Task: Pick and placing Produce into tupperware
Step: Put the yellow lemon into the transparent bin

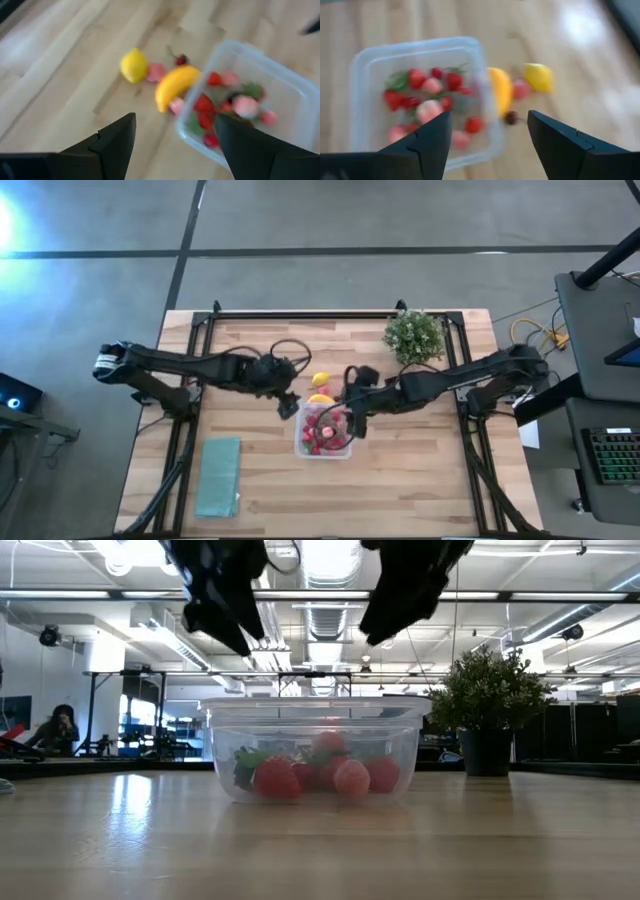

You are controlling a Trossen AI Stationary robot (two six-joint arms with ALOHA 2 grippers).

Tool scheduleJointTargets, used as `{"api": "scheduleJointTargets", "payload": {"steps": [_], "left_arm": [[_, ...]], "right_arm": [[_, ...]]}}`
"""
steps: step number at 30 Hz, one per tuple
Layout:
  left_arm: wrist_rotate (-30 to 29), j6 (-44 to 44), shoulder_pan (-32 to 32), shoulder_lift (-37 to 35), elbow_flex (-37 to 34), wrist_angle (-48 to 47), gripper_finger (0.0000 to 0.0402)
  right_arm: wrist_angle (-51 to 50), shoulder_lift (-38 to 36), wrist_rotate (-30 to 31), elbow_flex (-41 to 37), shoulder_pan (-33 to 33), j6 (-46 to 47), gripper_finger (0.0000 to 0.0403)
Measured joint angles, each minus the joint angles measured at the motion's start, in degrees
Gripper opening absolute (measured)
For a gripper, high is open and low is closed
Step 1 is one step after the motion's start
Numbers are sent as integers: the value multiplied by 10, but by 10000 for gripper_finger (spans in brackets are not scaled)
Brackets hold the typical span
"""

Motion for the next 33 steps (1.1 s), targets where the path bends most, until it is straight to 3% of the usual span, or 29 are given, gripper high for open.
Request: {"api": "scheduleJointTargets", "payload": {"steps": [3,6,14,24,33], "left_arm": [[18,19,52,21,-3,22,257],[74,43,106,53,0,64,257],[206,-4,208,165,52,64,257],[209,124,216,315,168,29,257],[205,146,216,368,215,-32,257]], "right_arm": [[-35,-32,51,2,0,38,254],[-63,-70,90,-2,-3,88,253],[-154,-143,184,-10,-8,213,258],[-167,-154,215,-17,-7,270,259],[-188,-140,214,-18,-7,311,260]]}}
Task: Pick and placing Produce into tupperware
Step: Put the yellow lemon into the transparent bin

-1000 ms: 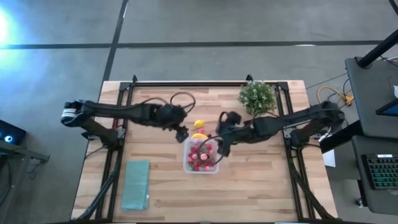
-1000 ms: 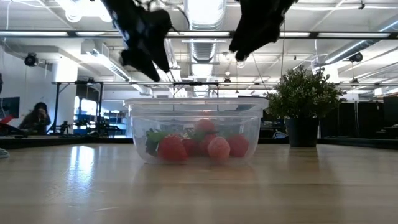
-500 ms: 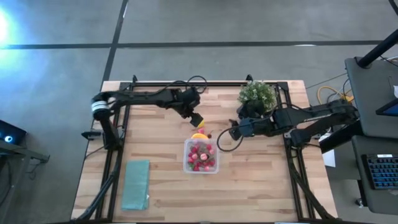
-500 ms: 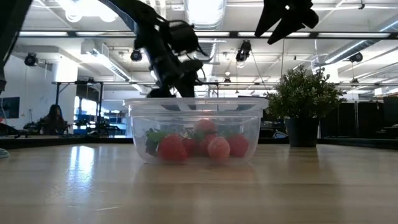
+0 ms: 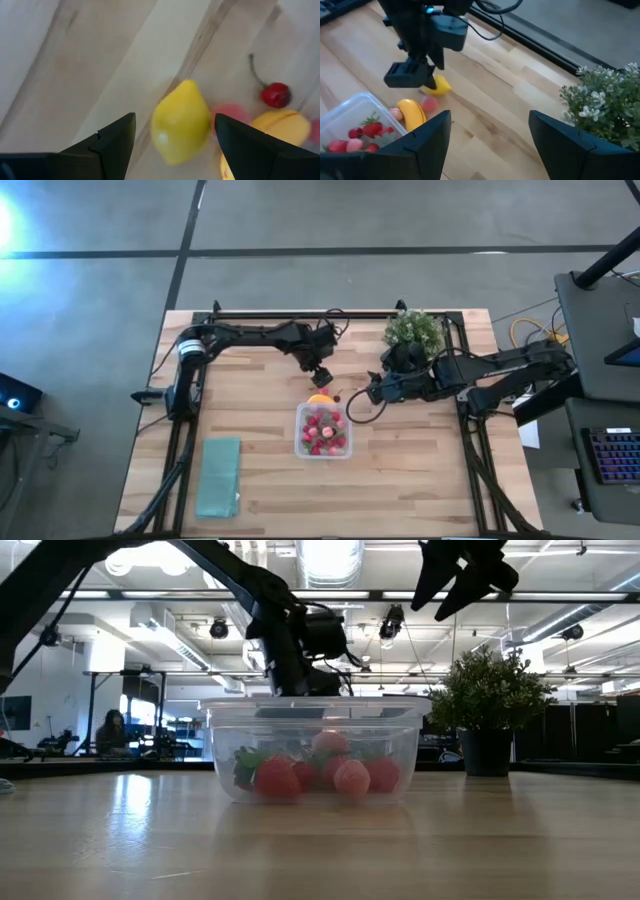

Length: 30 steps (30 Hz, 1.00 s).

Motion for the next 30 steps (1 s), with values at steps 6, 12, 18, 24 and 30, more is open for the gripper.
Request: {"api": "scheduleJointTargets", "payload": {"steps": [6,12,18,24,30], "left_arm": [[0,0,-1,8,-7,5,257],[-1,0,-2,10,-9,3,257],[-1,0,-2,10,-16,2,244],[-23,1,-2,10,-16,12,223],[-30,5,-3,10,-15,31,219]], "right_arm": [[1,2,0,0,0,3,260],[0,2,0,0,0,5,260],[0,2,0,0,0,11,259],[-5,2,0,0,0,10,260],[-6,2,0,0,0,11,257]]}}
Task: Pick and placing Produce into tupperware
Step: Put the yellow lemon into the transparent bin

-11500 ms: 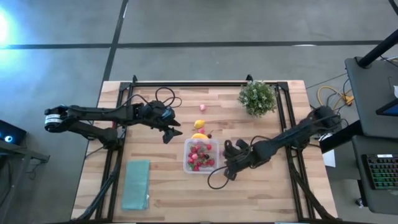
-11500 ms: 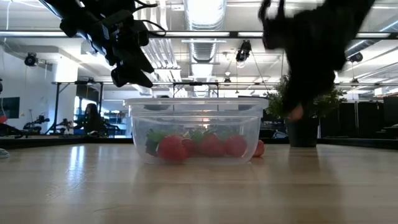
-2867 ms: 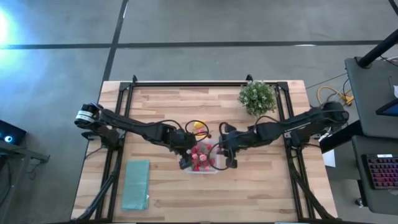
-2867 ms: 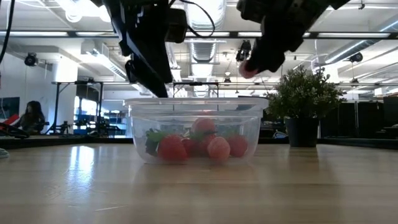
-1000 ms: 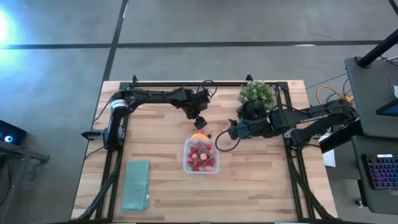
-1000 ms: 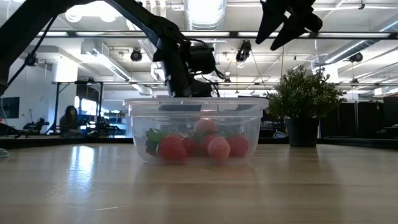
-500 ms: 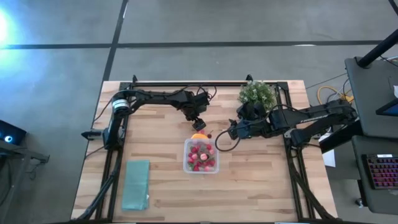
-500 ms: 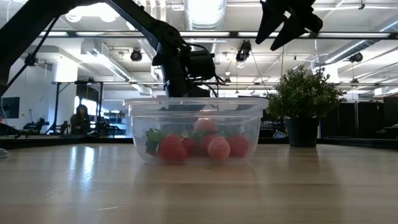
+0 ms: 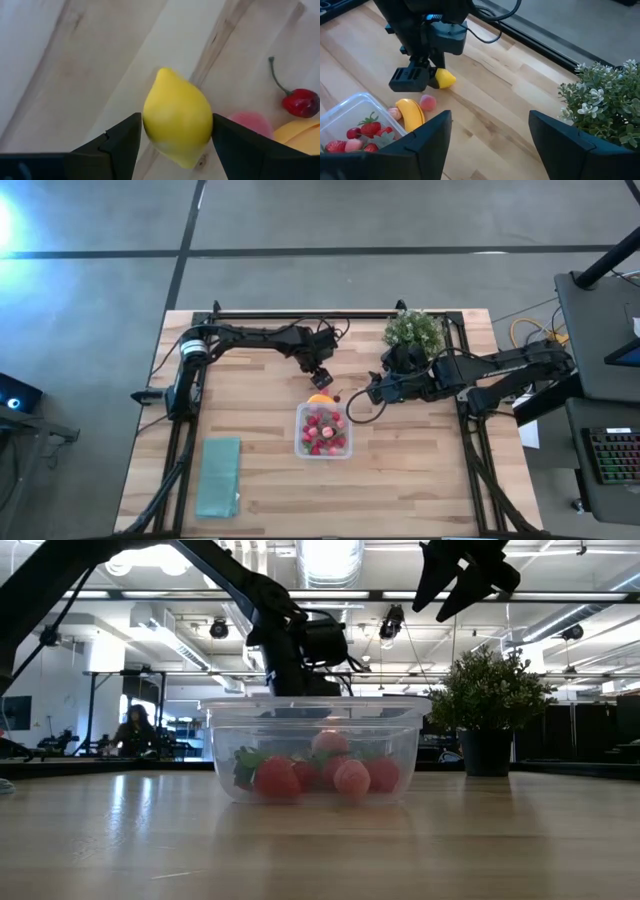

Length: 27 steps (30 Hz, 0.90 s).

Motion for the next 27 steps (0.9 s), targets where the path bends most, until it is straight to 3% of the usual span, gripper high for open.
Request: {"api": "scheduleJointTargets", "payload": {"steps": [16,23,27], "left_arm": [[-3,12,0,0,-3,1,218],[-12,12,0,0,-3,1,185],[-11,12,0,0,-3,1,190]], "right_arm": [[0,0,0,0,0,0,258],[0,0,0,0,0,0,255],[0,0,0,0,0,-1,258]]}}
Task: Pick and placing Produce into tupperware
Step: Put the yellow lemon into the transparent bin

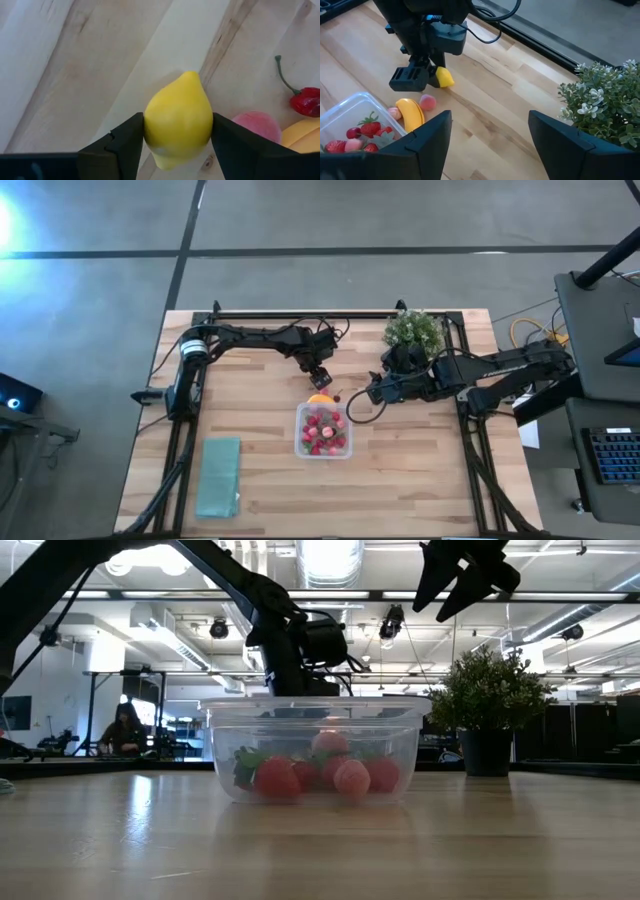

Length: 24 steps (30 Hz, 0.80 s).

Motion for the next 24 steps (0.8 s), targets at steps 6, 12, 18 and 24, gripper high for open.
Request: {"api": "scheduleJointTargets", "payload": {"steps": [6,12,18,24], "left_arm": [[31,0,-6,-7,-1,-6,193],[43,-1,-23,-84,3,-16,185],[46,-4,-75,-196,-5,-18,198],[62,-94,-135,-238,-23,-17,200]], "right_arm": [[-4,0,0,0,0,-2,259],[-4,0,-4,0,0,-24,255],[-4,0,-37,-1,0,-58,255],[-3,0,-52,-9,0,-95,255]]}}
